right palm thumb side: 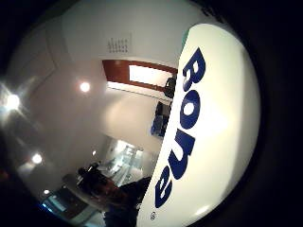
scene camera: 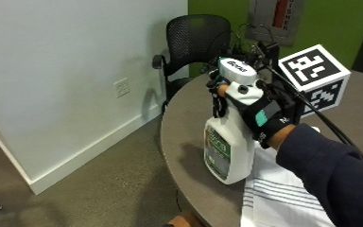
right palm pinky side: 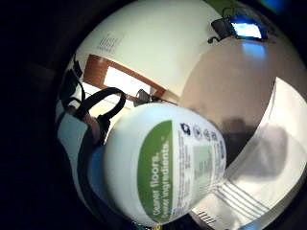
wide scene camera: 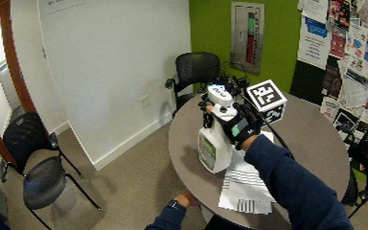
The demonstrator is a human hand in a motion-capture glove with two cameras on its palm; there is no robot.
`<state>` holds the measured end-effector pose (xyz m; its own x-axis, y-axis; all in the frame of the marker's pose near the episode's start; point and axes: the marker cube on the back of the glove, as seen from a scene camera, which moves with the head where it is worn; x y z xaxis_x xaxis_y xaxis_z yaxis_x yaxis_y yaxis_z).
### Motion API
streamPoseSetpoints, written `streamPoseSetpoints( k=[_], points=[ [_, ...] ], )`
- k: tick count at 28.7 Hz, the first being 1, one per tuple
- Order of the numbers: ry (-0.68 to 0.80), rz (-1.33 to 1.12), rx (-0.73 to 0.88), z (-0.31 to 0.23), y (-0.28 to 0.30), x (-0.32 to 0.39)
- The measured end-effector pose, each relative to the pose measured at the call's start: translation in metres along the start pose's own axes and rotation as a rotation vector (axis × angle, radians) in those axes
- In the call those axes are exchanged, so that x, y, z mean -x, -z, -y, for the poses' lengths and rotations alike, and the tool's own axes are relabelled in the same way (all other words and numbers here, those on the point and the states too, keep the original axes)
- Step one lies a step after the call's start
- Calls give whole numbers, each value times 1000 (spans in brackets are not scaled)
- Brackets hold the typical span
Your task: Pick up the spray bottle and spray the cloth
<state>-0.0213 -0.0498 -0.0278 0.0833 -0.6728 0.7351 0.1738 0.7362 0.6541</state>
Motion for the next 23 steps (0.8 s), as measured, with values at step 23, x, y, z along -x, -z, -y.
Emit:
streamPoseSetpoints(
  k=[23],
  points=[
    [0, -18, 132, -20, -6, -30]
  ],
)
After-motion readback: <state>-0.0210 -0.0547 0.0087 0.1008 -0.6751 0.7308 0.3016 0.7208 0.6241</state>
